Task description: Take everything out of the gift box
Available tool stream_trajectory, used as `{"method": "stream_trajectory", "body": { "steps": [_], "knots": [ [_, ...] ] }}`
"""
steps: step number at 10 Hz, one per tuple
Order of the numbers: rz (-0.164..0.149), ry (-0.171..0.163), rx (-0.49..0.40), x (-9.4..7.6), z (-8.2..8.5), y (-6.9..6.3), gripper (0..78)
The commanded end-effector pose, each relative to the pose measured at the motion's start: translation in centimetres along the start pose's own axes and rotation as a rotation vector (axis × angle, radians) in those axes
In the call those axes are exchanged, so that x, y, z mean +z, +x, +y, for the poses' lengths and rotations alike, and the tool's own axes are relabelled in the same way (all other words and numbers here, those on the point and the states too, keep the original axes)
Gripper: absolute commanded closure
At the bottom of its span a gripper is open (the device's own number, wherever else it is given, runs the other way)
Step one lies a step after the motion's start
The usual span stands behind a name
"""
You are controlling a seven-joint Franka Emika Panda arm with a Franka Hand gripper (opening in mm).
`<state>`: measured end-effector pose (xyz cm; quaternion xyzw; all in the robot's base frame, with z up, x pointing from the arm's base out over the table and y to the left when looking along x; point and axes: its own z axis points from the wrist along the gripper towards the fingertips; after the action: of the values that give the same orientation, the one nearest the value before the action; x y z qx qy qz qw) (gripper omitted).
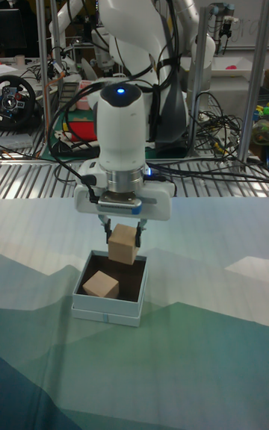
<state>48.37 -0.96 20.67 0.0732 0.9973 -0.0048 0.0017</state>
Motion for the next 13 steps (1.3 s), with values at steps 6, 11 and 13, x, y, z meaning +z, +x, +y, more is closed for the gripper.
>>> {"method": "stream_trajectory", "body": {
  "steps": [6, 11, 13],
  "knots": [
    [-0.028, -0.024, 0.175, 2.6, 10.1, 2.5, 76.4],
    [-0.037, -0.026, 0.206, 3.8, 11.9, 2.5, 76.4],
    [-0.052, -0.029, 0.211, 4.9, 12.2, 2.3, 76.4]
  ]
}}
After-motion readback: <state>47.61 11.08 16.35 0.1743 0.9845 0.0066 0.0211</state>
